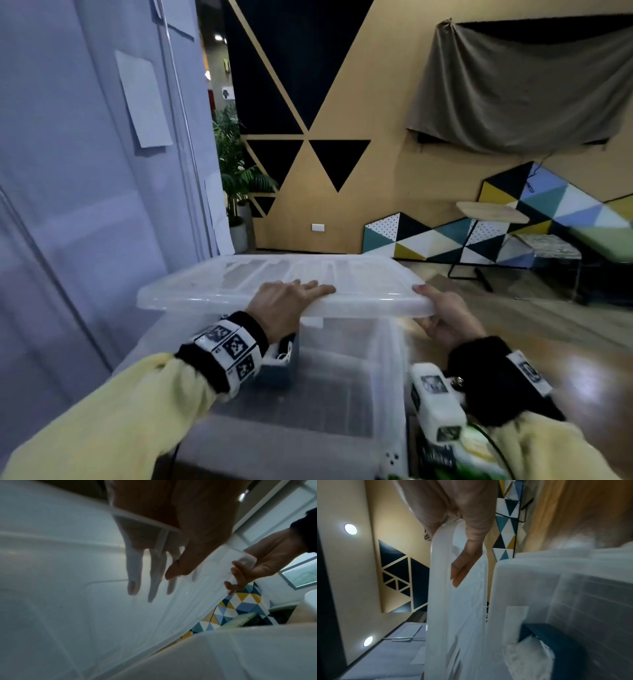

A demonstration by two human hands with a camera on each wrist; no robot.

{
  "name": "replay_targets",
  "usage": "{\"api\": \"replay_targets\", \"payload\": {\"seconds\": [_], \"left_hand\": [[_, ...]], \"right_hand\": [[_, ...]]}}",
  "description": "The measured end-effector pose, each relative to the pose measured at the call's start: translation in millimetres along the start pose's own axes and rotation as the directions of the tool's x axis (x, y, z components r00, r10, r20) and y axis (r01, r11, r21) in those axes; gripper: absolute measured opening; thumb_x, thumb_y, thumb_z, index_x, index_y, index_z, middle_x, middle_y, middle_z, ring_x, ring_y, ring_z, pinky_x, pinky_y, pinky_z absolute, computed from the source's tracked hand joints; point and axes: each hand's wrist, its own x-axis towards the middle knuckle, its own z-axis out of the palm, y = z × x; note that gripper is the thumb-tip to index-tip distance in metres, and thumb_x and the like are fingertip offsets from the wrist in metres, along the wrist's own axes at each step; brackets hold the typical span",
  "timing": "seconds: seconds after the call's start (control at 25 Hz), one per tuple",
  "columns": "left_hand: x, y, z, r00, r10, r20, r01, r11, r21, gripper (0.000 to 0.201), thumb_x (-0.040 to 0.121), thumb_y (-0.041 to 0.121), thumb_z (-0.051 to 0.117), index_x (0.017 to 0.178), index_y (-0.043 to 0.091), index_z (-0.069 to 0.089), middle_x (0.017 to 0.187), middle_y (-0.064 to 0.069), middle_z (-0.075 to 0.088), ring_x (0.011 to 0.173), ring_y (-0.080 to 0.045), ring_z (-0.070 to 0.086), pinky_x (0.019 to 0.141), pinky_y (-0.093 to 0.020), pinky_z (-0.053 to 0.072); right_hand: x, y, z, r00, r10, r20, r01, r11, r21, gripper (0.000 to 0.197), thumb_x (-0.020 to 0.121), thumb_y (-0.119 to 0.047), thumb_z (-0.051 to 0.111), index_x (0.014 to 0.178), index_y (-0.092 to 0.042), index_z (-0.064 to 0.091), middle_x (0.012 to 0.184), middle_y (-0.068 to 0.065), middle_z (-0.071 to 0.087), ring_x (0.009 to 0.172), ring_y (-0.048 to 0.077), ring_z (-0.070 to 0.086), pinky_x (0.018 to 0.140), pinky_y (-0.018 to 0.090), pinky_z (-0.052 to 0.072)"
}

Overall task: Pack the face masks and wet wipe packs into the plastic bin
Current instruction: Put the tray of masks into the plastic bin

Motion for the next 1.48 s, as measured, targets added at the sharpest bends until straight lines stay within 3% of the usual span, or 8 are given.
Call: {"api": "replay_targets", "payload": {"seconds": [0.16,0.4,0.6,0.72,0.96,1.16,1.32,1.48], "left_hand": [[-67,11,17,0.997,-0.056,0.05,0.053,0.996,0.072,0.073,0.089,-0.002,0.046,0.147,0.035,0.021,0.15,0.006,0.036,0.122,-0.021,0.052,0.091,-0.035,0.047],[-122,5,50,0.996,0.04,0.081,-0.04,0.999,-0.001,0.071,0.092,0.001,0.043,0.15,0.03,0.013,0.157,-0.003,0.02,0.142,-0.025,0.027,0.112,-0.037,0.028],[-136,4,60,0.954,0.112,0.279,-0.043,0.969,-0.242,0.09,0.082,0.048,0.063,0.15,0.03,0.006,0.159,-0.005,0.007,0.146,-0.026,0.009,0.117,-0.043,0.014],[-137,7,69,0.952,0.117,0.281,-0.043,0.965,-0.258,0.085,0.084,0.045,0.061,0.15,0.03,0.009,0.16,-0.005,0.003,0.147,-0.028,0.005,0.117,-0.045,0.009],[-132,-8,87,0.965,0.084,0.248,-0.029,0.976,-0.217,0.075,0.09,0.043,0.054,0.15,0.032,0.01,0.16,-0.002,0.001,0.147,-0.024,0.003,0.117,-0.045,0.006],[-130,-3,96,0.969,0.158,0.189,-0.175,0.982,0.076,0.063,0.097,0.041,0.041,0.151,0.024,0.012,0.159,-0.008,0.009,0.144,-0.027,0.018,0.111,-0.042,0.025],[-142,6,82,0.969,0.196,0.152,-0.224,0.954,0.197,0.076,0.067,0.04,0.079,0.132,0.012,0.053,0.133,-0.023,0.052,0.112,-0.033,0.06,0.075,-0.036,0.056],[-187,25,83,0.963,0.249,0.104,-0.269,0.923,0.275,0.076,0.071,0.032,0.079,0.137,0.012,0.047,0.139,-0.025,0.045,0.12,-0.042,0.053,0.081,-0.042,0.054]], "right_hand": [[-49,49,1,1.0,0.02,-0.02,-0.021,0.999,-0.027,0.001,0.09,0.001,0.054,0.09,0.0,0.054,0.05,0.002,0.066,0.042,0.01,0.063,0.038,0.022,0.051],[-96,102,-7,0.996,-0.076,-0.042,0.074,0.996,-0.054,0.027,0.092,-0.004,0.054,0.115,-0.002,0.041,0.096,0.016,0.058,0.067,0.021,0.061,0.043,0.024,0.051],[-111,138,-15,0.963,-0.199,-0.181,0.133,0.937,-0.322,0.035,0.089,-0.012,0.055,0.121,0.001,0.048,0.125,0.025,0.055,0.098,0.03,0.057,0.086,0.041,0.046],[-120,137,-10,0.942,-0.287,-0.176,0.129,0.79,-0.6,0.049,0.093,-0.017,0.05,0.135,0.005,0.039,0.137,0.025,0.046,0.122,0.037,0.048,0.104,0.043,0.036],[-109,138,1,0.916,-0.364,-0.171,-0.01,0.405,-0.914,0.046,0.094,-0.029,0.045,0.132,-0.003,0.046,0.135,0.027,0.042,0.125,0.038,0.036,0.101,0.039,0.03],[-104,130,6,0.943,-0.27,-0.194,-0.095,0.342,-0.935,0.039,0.095,-0.02,0.046,0.122,0.009,0.048,0.129,0.028,0.05,0.118,0.04,0.049,0.093,0.039,0.041],[-121,124,8,0.97,-0.166,-0.175,-0.122,0.286,-0.95,0.041,0.096,-0.017,0.047,0.127,0.01,0.042,0.133,0.027,0.048,0.122,0.038,0.047,0.095,0.036,0.04],[-169,140,-7,0.979,-0.182,-0.087,-0.059,0.151,-0.987,0.036,0.097,-0.013,0.042,0.122,0.013,0.04,0.133,0.031,0.042,0.123,0.04,0.044,0.095,0.036,0.036]]}}
